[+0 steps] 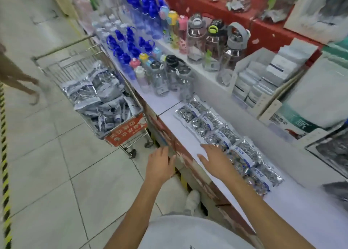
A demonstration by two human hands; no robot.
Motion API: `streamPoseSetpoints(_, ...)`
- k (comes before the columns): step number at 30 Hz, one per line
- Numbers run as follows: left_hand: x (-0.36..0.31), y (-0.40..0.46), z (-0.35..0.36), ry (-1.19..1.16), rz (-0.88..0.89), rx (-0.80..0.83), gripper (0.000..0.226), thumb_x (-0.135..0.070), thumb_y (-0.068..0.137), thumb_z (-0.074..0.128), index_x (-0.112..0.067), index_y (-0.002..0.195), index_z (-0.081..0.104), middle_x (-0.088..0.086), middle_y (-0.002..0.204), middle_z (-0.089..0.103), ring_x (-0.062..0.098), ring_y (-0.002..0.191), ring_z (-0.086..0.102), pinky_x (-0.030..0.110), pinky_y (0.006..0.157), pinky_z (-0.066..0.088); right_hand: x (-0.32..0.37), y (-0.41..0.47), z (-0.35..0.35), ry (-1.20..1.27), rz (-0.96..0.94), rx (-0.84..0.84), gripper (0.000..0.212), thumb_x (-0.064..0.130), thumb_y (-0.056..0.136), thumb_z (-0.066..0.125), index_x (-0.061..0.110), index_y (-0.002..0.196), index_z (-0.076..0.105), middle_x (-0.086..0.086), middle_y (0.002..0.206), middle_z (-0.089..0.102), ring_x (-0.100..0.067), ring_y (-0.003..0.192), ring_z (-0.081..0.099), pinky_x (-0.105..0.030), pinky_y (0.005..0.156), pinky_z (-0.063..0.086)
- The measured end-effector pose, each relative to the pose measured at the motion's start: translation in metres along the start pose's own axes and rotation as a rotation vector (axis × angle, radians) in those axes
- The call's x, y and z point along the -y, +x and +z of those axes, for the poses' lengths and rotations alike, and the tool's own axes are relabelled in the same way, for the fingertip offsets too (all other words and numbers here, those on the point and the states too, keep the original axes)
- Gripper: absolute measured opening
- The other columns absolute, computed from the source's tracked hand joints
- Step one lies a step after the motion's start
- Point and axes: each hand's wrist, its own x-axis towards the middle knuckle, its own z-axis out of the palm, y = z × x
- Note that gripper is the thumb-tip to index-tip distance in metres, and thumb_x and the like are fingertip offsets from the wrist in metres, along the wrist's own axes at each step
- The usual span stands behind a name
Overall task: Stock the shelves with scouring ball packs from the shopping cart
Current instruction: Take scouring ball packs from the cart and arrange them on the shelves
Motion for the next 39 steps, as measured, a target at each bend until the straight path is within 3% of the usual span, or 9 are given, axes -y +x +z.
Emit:
streamPoseSetpoints(3, 0.045, -0.033, -0.011, -0.008, -0.133, -0.045, 0.051, -0.041, 0.107, 0.047, -0.007, 0.145, 0.053, 0.014, 0.134, 0.061, 0.032, 0.124, 0.057, 0.043, 0.108, 0.044, 0.043, 0.011, 0.019, 0.017, -0.077, 0.052, 0.050, 0.041, 0.109, 0.044, 0.016, 0.152, 0.048, -0.006, 0.151, 0.054, -0.025, 0.141, 0.047, -0.036, 0.112, 0.038)
streamPoseSetpoints(7, 0.100, -0.063, -0.025, -0.031, -0.292, -0.101, 0.050, -0.040, 0.107, 0.050, -0.006, 0.144, 0.055, 0.016, 0.131, 0.065, 0.031, 0.117, 0.060, 0.042, 0.101, 0.049, 0.092, 0.025, 0.045, 0.016, -0.171, 0.140, 0.053, 0.043, 0.109, 0.042, 0.016, 0.154, 0.045, -0.004, 0.155, 0.050, -0.022, 0.143, 0.044, -0.030, 0.113, 0.034)
streamPoseSetpoints(14, 0.179, -0.053, -0.047, -0.189, -0.496, -0.209, 0.045, -0.037, 0.105, 0.054, -0.005, 0.137, 0.059, 0.016, 0.133, 0.063, 0.032, 0.122, 0.059, 0.040, 0.102, 0.047, 0.163, 0.079, 0.079, -0.048, -0.229, 0.264, 0.055, 0.051, 0.108, 0.042, 0.021, 0.153, 0.045, -0.001, 0.154, 0.050, -0.018, 0.141, 0.047, -0.038, 0.113, 0.042)
streamPoseSetpoints(20, 0.254, -0.015, -0.074, -0.250, -0.548, -0.183, 0.055, -0.043, 0.107, 0.049, -0.010, 0.151, 0.047, 0.013, 0.147, 0.056, 0.030, 0.132, 0.053, 0.038, 0.109, 0.042, 0.225, 0.150, 0.101, 0.000, -0.215, 0.265, 0.058, 0.050, 0.106, 0.048, 0.021, 0.156, 0.043, 0.001, 0.158, 0.049, -0.018, 0.144, 0.045, -0.035, 0.116, 0.039)
streamPoseSetpoints(29, 0.327, 0.083, -0.092, -0.377, -0.610, -0.071, 0.053, -0.041, 0.106, 0.051, -0.007, 0.148, 0.048, 0.017, 0.142, 0.056, 0.033, 0.132, 0.051, 0.039, 0.106, 0.042, 0.298, 0.279, 0.118, 0.046, -0.172, 0.249, 0.049, 0.048, 0.105, 0.050, 0.020, 0.145, 0.054, -0.003, 0.140, 0.063, -0.023, 0.125, 0.060, -0.040, 0.100, 0.050)
streamPoseSetpoints(36, 0.371, 0.192, -0.091, -0.481, -0.698, 0.027, 0.047, -0.031, 0.104, 0.058, -0.003, 0.143, 0.054, 0.020, 0.138, 0.061, 0.034, 0.130, 0.055, 0.035, 0.102, 0.044, 0.320, 0.403, 0.142, 0.263, 0.040, 0.343, 0.040, 0.041, 0.103, 0.060, 0.016, 0.134, 0.062, -0.007, 0.128, 0.070, -0.022, 0.112, 0.065, -0.033, 0.086, 0.048)
streamPoseSetpoints(39, 0.388, 0.237, -0.088, -0.494, -0.765, 0.075, 0.043, -0.028, 0.101, 0.061, -0.006, 0.138, 0.057, 0.019, 0.131, 0.063, 0.035, 0.120, 0.060, 0.037, 0.094, 0.048, 0.324, 0.453, 0.155, 0.281, 0.135, 0.403, 0.041, 0.038, 0.101, 0.063, 0.012, 0.133, 0.062, -0.009, 0.129, 0.069, -0.019, 0.108, 0.061, -0.032, 0.089, 0.047)
